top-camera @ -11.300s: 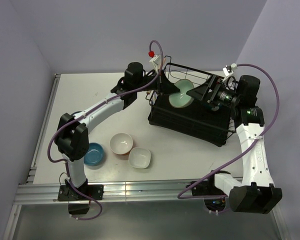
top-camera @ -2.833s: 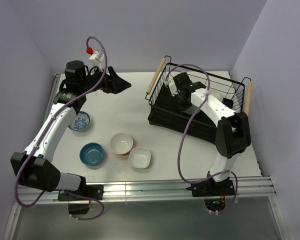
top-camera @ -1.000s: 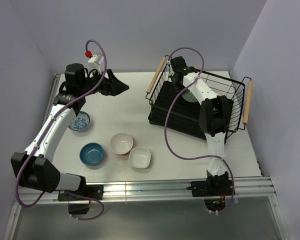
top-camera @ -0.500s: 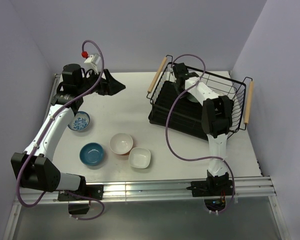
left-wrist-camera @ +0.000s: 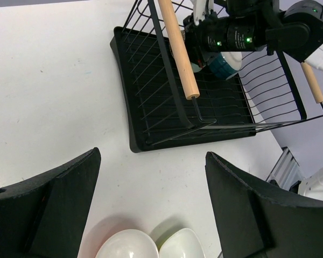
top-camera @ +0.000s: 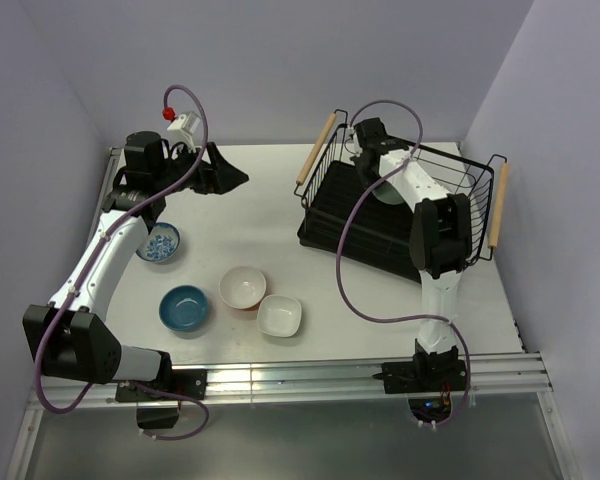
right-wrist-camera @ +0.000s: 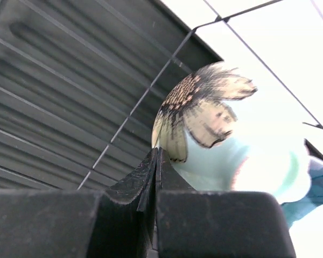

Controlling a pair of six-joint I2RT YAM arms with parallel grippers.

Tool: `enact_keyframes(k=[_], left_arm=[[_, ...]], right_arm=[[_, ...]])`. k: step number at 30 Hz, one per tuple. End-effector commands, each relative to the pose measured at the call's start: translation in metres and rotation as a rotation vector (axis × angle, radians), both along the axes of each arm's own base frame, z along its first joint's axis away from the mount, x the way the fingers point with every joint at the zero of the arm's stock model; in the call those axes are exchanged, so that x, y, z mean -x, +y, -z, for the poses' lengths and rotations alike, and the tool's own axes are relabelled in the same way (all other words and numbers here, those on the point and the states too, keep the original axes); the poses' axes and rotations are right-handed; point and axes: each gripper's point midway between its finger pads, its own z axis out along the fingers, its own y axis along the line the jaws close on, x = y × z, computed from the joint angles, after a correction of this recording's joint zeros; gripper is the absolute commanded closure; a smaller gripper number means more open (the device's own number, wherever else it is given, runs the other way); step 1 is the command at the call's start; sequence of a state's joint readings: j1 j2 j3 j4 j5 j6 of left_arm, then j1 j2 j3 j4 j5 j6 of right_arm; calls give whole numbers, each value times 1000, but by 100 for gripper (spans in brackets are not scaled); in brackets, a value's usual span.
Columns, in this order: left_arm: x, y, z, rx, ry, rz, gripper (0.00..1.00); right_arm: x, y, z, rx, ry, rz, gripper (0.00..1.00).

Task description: Load the bowls into the dish rack

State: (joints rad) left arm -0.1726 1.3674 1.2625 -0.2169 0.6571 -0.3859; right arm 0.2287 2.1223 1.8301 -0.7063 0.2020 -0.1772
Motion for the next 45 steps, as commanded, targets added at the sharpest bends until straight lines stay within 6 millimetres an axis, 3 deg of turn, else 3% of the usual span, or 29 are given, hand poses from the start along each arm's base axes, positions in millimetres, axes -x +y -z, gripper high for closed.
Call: enact_keyframes(k=[1,7,10,18,23,30,37,40,45], left_arm=[[5,3,-15,3,-61,1,16],[5,3,-16,3,-64,-2,16],[5,4,-16,-3,-67,-5,16],[4,7,-15,-3,-65,-13,16],[4,9,-14,-8,-62,-29,16],[2,17,-13,-18,-63,-66,16],[0,27,-12,-21,-57,-98,15],[1,28,-11,-19,-59,-98,14],[4,35,-9,-43,-62,-101,13]], right_arm=[[-27,2,-63,-29,-187,15,99],[-50,-6,-55,43,-209,68,98],[-52,-12,-48,84,-202,79,98],[-27,-33,-29,196,-121,61,99],[-19,-48,-33,224,-104,53,99],[-14,-52,-39,236,-103,48,99],[-19,-57,-55,255,-162,55,96],[-19,-48,-67,202,-186,33,93],[-16,-26,-115,62,-267,-4,80]])
